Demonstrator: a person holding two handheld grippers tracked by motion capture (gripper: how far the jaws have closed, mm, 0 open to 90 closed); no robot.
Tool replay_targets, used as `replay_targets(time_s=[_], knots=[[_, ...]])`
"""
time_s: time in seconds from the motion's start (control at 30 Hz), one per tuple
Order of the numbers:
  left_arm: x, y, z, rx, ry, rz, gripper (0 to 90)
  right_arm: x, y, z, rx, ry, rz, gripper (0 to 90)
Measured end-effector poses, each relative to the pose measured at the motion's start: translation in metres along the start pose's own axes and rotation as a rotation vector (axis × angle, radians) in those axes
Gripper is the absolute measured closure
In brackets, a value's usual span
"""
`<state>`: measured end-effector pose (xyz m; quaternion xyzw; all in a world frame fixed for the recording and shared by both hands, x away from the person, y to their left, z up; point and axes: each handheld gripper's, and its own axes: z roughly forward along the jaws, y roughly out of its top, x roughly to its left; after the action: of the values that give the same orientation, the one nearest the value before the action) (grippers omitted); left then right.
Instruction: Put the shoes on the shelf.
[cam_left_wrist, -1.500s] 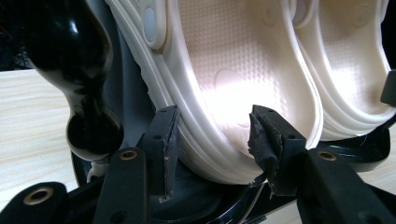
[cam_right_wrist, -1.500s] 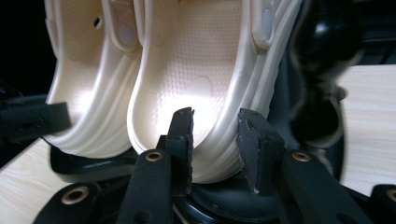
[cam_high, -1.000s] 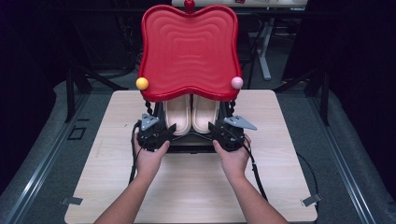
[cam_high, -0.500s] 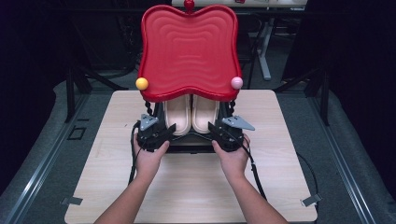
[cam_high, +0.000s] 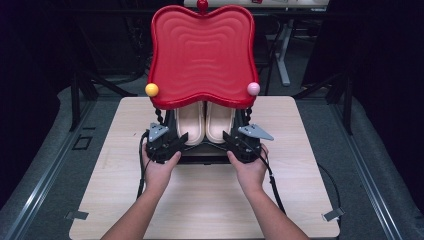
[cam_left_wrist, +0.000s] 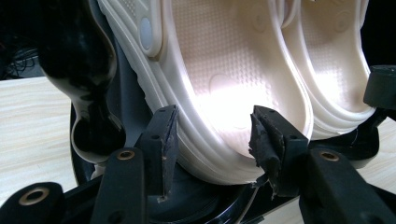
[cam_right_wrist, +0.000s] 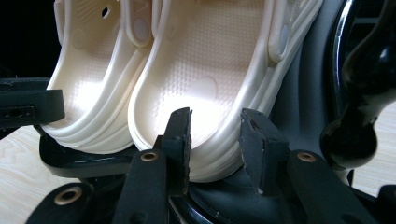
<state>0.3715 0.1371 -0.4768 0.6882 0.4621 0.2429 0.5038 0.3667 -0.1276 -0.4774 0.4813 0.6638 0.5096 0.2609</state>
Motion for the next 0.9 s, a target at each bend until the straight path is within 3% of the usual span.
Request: replay_targets(time_s=[0.43, 0.5, 0.77, 0.9], knots=[[-0.0005, 0.0013, -0.0002, 0.005, -0.003, -0.013, 52.1, 0.0029, 0.0005, -0.0045, 0.004, 0.017, -0.013, 62.1], [-0.0024, 0.0014, 0.0003, 0.006, 0.01, 0.008, 52.7, 0.0033, 0.0003, -0.0041, 0.008, 0.014, -0.011, 62.0], [-0.0049, 0.0016, 0.002, -0.001, 0.026, 0.004, 54.4, 0.0023, -0.0013, -0.0017, -0.003, 0.013, -0.009, 60.9], [-0.0077, 0.0012, 0.0025, 0.0, 0.05, 0.038, 59.2, 0.0028, -0.0015, -0.001, -0.006, -0.005, -0.018, 62.0]])
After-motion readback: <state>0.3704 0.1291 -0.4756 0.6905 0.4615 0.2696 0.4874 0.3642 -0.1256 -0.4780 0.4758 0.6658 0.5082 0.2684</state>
